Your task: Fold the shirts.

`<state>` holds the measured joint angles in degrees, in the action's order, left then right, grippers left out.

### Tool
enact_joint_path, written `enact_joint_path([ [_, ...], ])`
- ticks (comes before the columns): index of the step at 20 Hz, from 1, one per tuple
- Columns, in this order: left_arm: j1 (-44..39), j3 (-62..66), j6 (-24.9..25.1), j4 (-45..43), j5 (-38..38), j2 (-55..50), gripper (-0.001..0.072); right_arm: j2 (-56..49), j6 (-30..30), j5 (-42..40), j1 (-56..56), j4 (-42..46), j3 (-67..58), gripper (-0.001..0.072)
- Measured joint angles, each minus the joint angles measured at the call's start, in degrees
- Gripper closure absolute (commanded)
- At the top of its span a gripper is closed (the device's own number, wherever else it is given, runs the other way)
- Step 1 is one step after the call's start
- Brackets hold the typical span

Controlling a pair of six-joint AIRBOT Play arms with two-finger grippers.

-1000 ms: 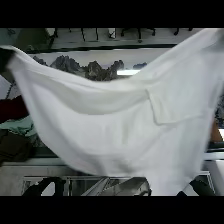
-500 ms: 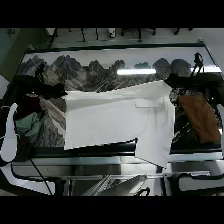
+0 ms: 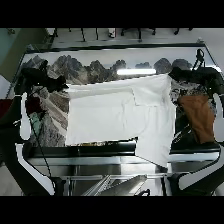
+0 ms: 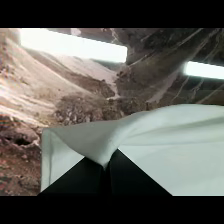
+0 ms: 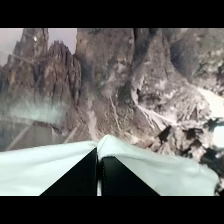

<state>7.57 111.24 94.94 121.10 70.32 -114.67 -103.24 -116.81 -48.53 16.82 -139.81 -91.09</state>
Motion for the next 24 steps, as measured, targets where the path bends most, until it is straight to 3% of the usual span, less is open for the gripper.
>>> enact_joint_path([
  [4,-0.42,1.81,-0.44,-0.74,3.21,-0.92,0.0694,-0.37,4.17,-9.57,0.92,12.63,-0.81,0.0697],
  [8,-2.25,0.68,-1.09,-6.05,5.51,-1.14,0.0694,-0.44,6.14,-13.88,0.92,18.95,0.63,0.0696],
  [16,-3.78,-5.95,-1.36,-11.74,4.57,-1.22,0.0693,-1.25,7.19,-14.12,0.13,22.88,4.13,0.0695],
  [24,-4.35,-7.28,-1.38,-9.97,2.40,-1.22,0.0694,-1.97,7.58,-13.55,-0.09,23.26,4.44,0.0694],
])
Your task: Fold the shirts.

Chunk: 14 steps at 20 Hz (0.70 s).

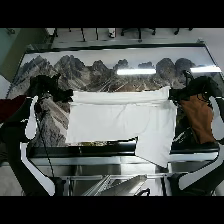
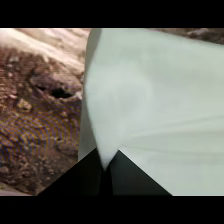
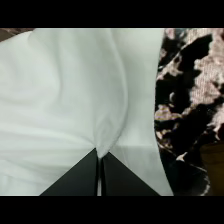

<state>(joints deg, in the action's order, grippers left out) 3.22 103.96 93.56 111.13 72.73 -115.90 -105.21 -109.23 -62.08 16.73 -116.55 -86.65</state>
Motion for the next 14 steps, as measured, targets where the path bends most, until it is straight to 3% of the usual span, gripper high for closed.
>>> enact_joint_path([
  [2,-0.15,0.00,0.00,2.34,-0.31,0.00,0.0693,0.00,0.00,0.04,0.02,-0.57,0.00,0.0689],
  [3,-0.22,0.00,0.00,3.15,-0.33,0.00,0.0613,0.00,0.09,0.00,0.02,-0.90,0.00,0.0570],
  [4,-0.26,0.00,0.02,3.80,-0.26,0.00,0.0307,0.04,0.44,-0.09,0.02,-1.09,0.00,0.0375],
  [5,-0.26,0.00,0.02,4.33,0.07,0.02,0.0106,0.22,0.87,-0.52,0.02,-1.11,0.00,0.0299],
  [11,0.81,3.54,-1.18,5.68,8.66,2.01,0.0093,7.65,4.50,-4.85,2.16,-1.55,-0.07,0.0302],
  [14,2.60,6.54,-2.10,5.70,14.53,4.68,0.0094,14.25,5.18,-10.75,5.51,-1.53,1.49,0.0359],
])
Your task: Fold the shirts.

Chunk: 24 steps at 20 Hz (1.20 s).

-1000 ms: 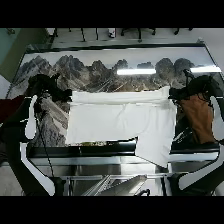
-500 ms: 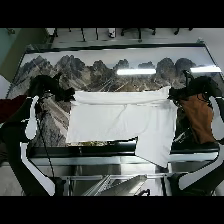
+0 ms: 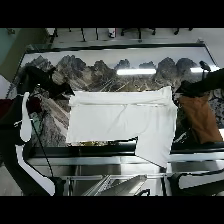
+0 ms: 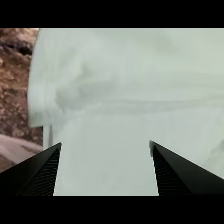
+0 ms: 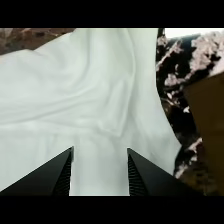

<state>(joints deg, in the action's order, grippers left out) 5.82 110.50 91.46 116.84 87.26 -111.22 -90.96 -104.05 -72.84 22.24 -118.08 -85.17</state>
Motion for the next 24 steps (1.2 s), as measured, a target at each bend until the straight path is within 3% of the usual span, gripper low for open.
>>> enact_joint_path([
  [3,1.66,-5.25,0.15,-1.90,2.91,6.54,0.0094,8.55,0.17,-4.46,4.48,0.31,8.17,0.0333],
  [4,2.10,-9.11,0.87,-2.80,3.06,9.25,0.0094,11.78,0.13,-5.33,5.99,0.42,12.39,0.0284],
  [5,2.58,-14.16,1.84,-3.72,2.82,12.37,0.0094,15.43,-0.11,-5.81,7.61,0.42,17.38,0.0181],
  [9,4.02,-37.24,4.87,-5.16,-3.19,23.50,0.0093,27.89,-0.07,-4.15,12.35,-0.07,36.54,0.0180],
  [13,4.46,-53.59,7.72,-5.51,-8.87,29.22,0.0094,33.51,0.15,-2.14,13.79,-0.31,48.24,0.0180],
  [17,4.52,-60.74,9.22,-4.70,-12.79,30.47,0.0094,35.06,0.15,-1.38,14.19,-0.46,52.15,0.0180],
  [23,4.52,-63.30,12.17,3.15,-17.68,30.80,0.0115,35.52,0.11,-1.20,14.29,-0.66,53.35,0.0179],
  [24,4.52,-63.43,12.44,3.96,-18.38,30.80,0.0228,35.52,0.11,-1.22,14.29,-0.63,53.42,0.0180],
])
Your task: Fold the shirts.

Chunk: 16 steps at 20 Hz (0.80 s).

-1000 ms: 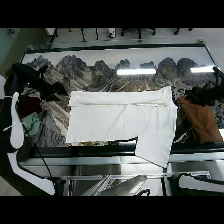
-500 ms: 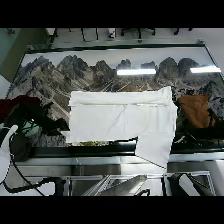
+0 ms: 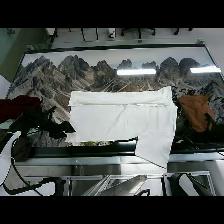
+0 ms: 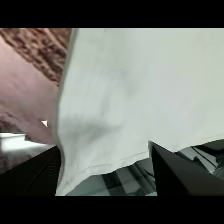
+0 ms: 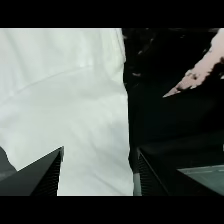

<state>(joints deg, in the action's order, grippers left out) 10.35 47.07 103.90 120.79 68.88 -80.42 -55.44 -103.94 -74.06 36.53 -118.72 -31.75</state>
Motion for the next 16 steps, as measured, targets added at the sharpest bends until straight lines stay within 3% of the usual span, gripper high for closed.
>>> enact_joint_path([
  [1,-0.02,-0.09,0.15,0.42,-1.05,0.00,0.0380,0.00,-0.02,0.00,0.00,0.00,0.02,0.0180],
  [2,0.00,-0.13,0.33,1.01,-1.44,0.00,0.0407,0.00,-0.04,0.00,0.00,0.00,0.04,0.0180],
  [12,0.00,-2.27,0.72,2.29,-2.47,0.00,0.0408,-7.30,-0.17,0.00,0.00,0.04,1.07,0.0182],
  [13,0.00,-3.04,0.72,2.75,-2.62,0.07,0.0458,-7.87,-0.17,-0.13,0.00,0.04,1.53,0.0183],
  [14,0.00,-3.74,0.74,2.93,-3.10,0.09,0.0697,-8.44,-0.17,-0.20,0.00,0.04,2.14,0.0183],
  [16,0.00,-4.63,1.16,2.80,-4.24,0.09,0.0692,-9.51,-0.17,0.22,0.00,0.04,3.34,0.0183],
])
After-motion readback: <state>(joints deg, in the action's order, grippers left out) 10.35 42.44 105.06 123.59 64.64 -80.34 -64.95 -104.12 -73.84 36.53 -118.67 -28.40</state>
